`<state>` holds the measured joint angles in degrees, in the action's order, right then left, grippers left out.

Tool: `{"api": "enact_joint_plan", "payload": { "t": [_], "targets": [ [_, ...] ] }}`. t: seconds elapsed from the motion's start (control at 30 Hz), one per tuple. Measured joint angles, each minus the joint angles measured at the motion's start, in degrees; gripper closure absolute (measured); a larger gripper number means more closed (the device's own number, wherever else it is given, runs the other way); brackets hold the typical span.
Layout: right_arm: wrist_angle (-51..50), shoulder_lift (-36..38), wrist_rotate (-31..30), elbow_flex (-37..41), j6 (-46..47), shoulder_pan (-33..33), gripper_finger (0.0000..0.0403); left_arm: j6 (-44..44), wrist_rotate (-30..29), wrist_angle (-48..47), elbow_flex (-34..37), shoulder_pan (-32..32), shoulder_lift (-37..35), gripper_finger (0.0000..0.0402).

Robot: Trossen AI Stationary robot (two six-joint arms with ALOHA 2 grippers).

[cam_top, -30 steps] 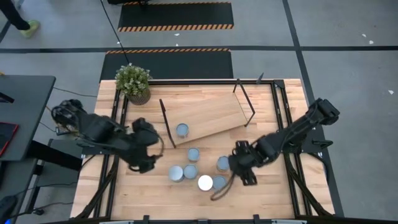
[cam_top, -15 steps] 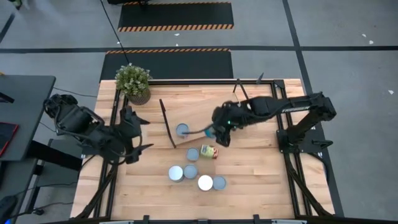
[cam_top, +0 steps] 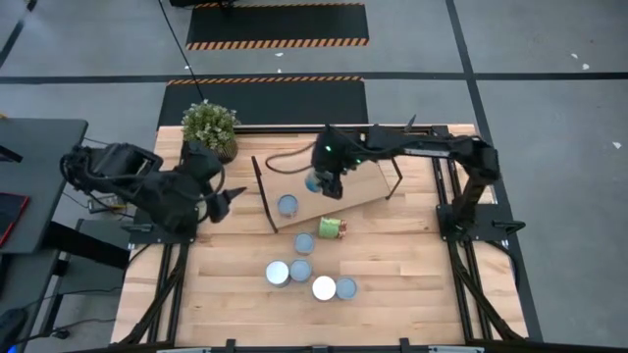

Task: Pick and place cans onto a shelf
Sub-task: Put the canned tomatoes on the shelf

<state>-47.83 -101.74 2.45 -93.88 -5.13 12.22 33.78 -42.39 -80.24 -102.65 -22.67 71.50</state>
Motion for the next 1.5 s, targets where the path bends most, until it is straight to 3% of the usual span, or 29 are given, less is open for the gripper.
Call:
{"api": "enact_joint_plan", "payload": {
  "t": [0.3,0.63,1.03,1.2,1.33,1.5],
  "targets": [
    [-0.3,-11.4,5.6,-11.8,-5.3,3.5,0.0086,-0.4,0.2,1.6,0.0,6.7,0.0,0.0026],
    [-1.9,-22.0,6.3,-20.9,-5.6,3.7,0.0075,0.0,1.7,1.6,0.0,7.5,0.0,0.0026],
    [-2.8,-21.7,6.7,-23.1,-6.5,3.7,0.0028,-1.5,1.7,1.3,0.0,7.5,0.0,0.0026],
    [-11.9,-21.6,6.3,-29.8,-6.5,3.7,0.0028,-1.9,1.7,0.6,0.0,7.5,0.0,0.0026],
    [-22.5,-21.5,1.6,-32.4,-7.4,3.7,0.0028,-2.0,1.7,0.5,0.0,7.5,0.0,0.0026],
    [-20.2,-21.5,-0.6,-28.2,-8.0,6.5,0.0028,-2.9,1.7,0.4,0.0,7.5,0.0,0.0026]
  ]
}}
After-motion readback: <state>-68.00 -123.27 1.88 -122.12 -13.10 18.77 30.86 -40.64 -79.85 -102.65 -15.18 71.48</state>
